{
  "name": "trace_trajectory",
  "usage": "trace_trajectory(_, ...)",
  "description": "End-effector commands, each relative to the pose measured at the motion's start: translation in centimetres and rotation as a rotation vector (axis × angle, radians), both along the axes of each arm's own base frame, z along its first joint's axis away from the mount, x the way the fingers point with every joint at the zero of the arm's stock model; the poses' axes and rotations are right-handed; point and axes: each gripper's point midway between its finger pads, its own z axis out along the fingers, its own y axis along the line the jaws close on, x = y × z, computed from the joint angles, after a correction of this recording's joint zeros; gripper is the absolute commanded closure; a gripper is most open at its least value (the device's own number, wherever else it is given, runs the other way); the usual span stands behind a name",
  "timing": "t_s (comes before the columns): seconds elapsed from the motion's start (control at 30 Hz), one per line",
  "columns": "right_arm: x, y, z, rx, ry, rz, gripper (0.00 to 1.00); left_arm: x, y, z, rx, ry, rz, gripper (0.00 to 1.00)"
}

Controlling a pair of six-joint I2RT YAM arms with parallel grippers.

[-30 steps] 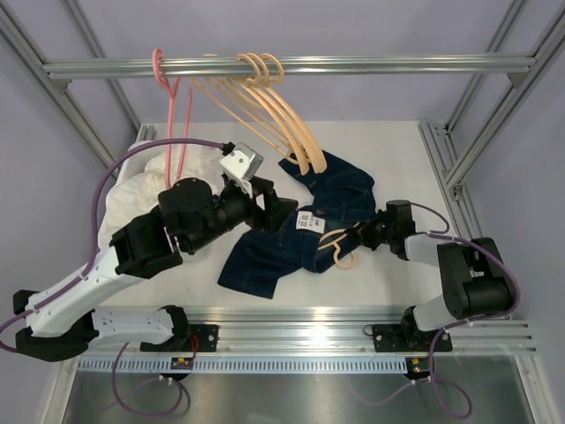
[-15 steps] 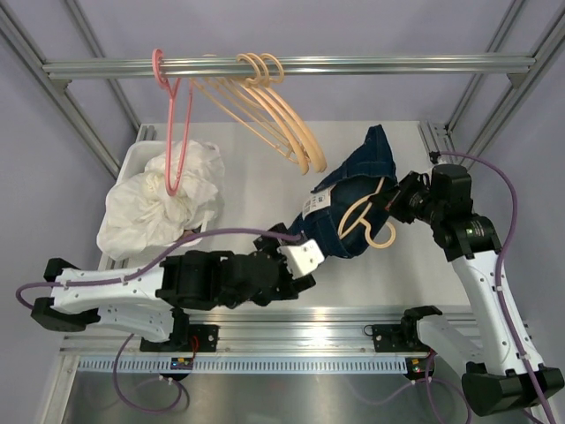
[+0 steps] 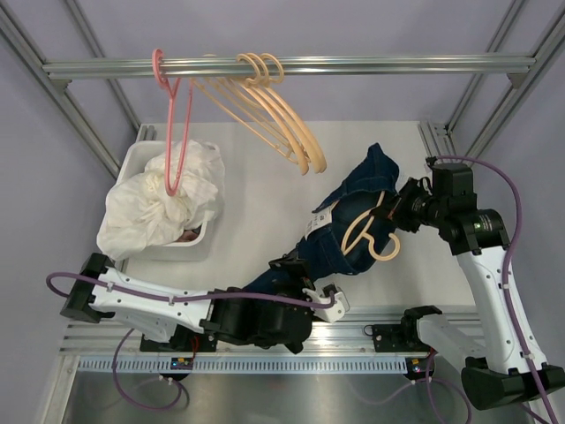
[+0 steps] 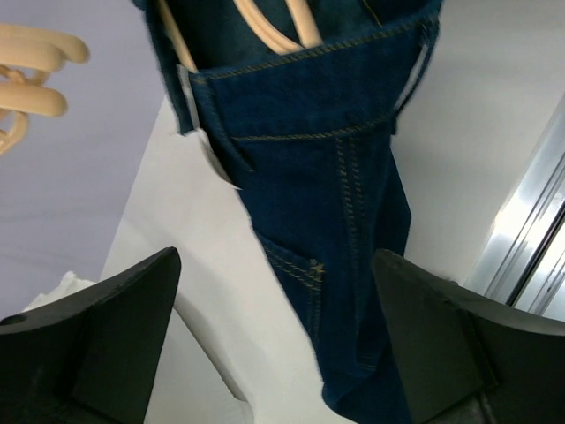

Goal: Remove the skirt from the hanger
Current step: Pick up the hanger at the center of the board.

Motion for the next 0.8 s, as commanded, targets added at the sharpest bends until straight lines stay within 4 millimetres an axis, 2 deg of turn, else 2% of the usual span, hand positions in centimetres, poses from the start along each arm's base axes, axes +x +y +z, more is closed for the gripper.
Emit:
trace_trajectory(0.0, 0.2, 1.5, 4.6, 0.088, -0.115, 0.056, 1.0, -0.6, -1.5, 1.2, -0.142, 0.04, -0.008, 0.02)
trace_trajectory(0.17, 0.0, 1.5, 5.2, 0.094, -0.126, 0.048, 1.0, -2.3, -2.1, 1.4, -0.217, 0.108, -0.07, 0.01)
trace_trajectory(0.3, -0.6, 2.4, 6.3, 0.154, -0.133, 0.084, 1.0, -1.4, -2.3, -0.3, -0.166, 0.085, -0.02, 0.01)
trace_trajectory(0.5, -1.7, 2.8, 8.7, 0.202, -0.158, 0.101, 1.0, -1.2, -3.3, -1.7, -0.162, 0.125, -0.02, 0.01)
trace_trajectory(0.7, -3.0, 3.4, 10.9, 0.263, -0.179, 0.132, 1.0, 2.5, -1.9, -2.9, -0.128, 0.09, 0.132, 0.01)
trace_trajectory(0.73, -3.2, 3.5, 11.0, 0.269, -0.18, 0.139, 1.0, 3.3, -1.7, -2.4, -0.145, 0.083, 0.168, 0.02)
trace_trajectory(0.77, -3.3, 3.6, 11.0, 0.269, -0.174, 0.142, 1.0, 3.8, -1.4, -2.2, -0.15, 0.072, 0.193, 0.07)
